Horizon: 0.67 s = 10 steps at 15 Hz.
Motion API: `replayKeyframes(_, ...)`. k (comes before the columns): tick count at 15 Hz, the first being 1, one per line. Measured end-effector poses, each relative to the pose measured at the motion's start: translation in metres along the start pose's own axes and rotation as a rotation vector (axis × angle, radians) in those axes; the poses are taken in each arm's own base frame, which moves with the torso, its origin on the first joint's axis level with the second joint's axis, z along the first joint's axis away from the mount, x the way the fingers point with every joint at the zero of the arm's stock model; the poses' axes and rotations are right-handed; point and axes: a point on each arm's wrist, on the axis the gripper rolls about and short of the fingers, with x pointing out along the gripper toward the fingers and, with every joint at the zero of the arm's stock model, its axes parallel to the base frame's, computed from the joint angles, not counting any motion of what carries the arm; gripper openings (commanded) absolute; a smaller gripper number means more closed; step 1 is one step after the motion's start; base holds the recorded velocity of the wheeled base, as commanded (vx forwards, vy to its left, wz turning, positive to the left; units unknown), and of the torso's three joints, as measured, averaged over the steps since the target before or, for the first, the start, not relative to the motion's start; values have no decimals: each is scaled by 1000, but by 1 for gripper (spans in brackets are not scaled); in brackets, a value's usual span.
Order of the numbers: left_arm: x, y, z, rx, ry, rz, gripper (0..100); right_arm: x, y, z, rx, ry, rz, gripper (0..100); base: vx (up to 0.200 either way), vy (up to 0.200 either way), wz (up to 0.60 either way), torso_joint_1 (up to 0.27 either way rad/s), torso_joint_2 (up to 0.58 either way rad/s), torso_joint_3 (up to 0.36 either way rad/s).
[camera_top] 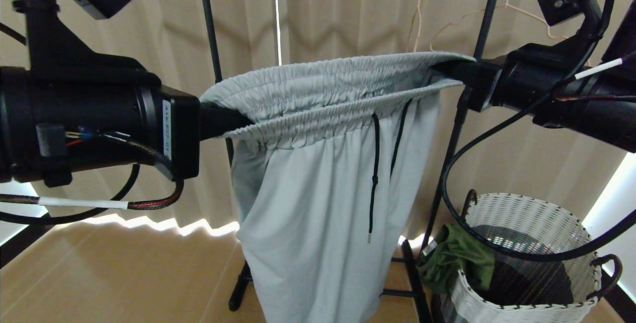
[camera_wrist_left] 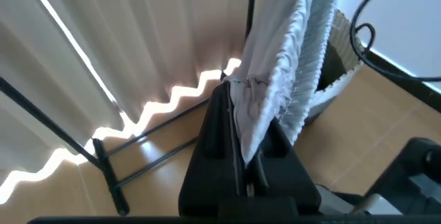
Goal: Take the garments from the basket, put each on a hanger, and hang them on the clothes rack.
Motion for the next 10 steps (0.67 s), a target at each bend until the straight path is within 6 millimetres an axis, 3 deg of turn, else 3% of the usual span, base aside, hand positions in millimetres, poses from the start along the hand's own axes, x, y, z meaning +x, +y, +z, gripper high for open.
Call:
replayKeyframes(4,2,0,1,-23,-20,6,0,-2,0,0,1,9,-6,0,0,0,0,0,0,0)
replayKeyframes(10,25,20,18,-19,-180,87,0,-38,8,16,13,65,-4,0,0,0,0,0,0,0)
